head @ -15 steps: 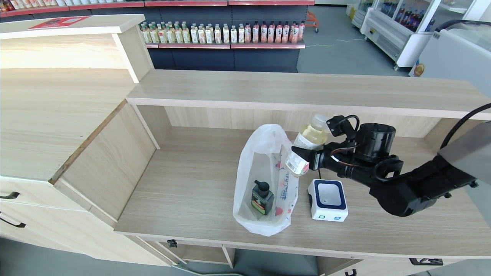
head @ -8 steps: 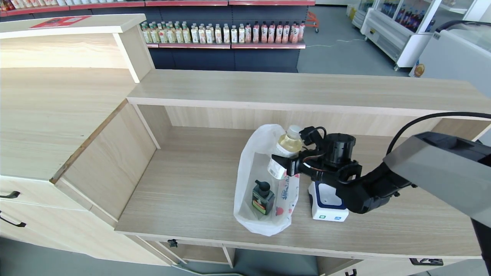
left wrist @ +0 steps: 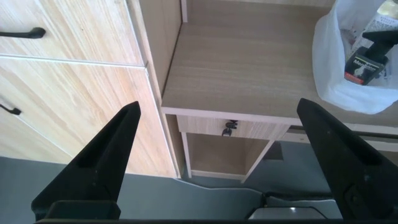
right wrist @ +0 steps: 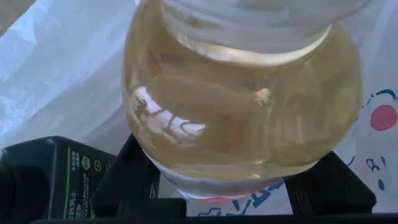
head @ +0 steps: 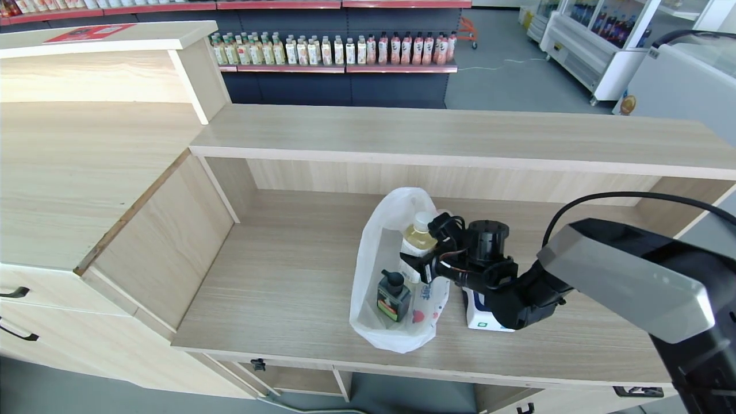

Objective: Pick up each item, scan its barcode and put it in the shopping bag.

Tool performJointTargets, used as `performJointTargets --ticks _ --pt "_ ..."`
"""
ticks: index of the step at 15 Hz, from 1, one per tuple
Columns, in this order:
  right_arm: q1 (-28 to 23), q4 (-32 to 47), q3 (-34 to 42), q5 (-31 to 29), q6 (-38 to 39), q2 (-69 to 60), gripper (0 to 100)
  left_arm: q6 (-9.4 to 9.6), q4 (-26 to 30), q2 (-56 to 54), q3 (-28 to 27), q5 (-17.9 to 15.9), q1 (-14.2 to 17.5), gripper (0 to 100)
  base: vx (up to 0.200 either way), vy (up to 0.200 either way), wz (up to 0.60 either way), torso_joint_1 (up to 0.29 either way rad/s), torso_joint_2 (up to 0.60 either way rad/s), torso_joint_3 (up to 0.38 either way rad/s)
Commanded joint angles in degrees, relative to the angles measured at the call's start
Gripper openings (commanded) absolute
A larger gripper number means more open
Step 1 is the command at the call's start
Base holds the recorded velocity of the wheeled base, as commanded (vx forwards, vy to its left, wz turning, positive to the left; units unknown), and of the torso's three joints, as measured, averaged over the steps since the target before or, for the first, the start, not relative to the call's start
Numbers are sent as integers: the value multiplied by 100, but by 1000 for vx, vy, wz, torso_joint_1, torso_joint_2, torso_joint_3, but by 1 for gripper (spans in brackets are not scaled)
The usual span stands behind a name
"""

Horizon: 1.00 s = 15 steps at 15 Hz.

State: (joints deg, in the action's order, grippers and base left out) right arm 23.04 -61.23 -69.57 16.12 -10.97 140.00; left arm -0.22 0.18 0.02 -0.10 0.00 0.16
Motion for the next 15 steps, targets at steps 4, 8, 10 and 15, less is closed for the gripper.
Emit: performJointTargets --ticks 4,8,10,15 --pt "-89 -64 -144 -3 -125 221 100 -4 -1 -2 1 0 2 100 0 0 0 0 0 0" --pt "-98 -319 234 6 429 -236 100 -4 -1 -2 1 0 2 100 0 0 0 0 0 0" --pt "-168 -345 576 14 877 -781 100 -4 -1 -2 1 0 2 100 0 0 0 0 0 0" --pt "-634 -266 2730 6 1862 -3374 100 -4 -1 -2 1 -9 2 100 0 0 0 0 0 0"
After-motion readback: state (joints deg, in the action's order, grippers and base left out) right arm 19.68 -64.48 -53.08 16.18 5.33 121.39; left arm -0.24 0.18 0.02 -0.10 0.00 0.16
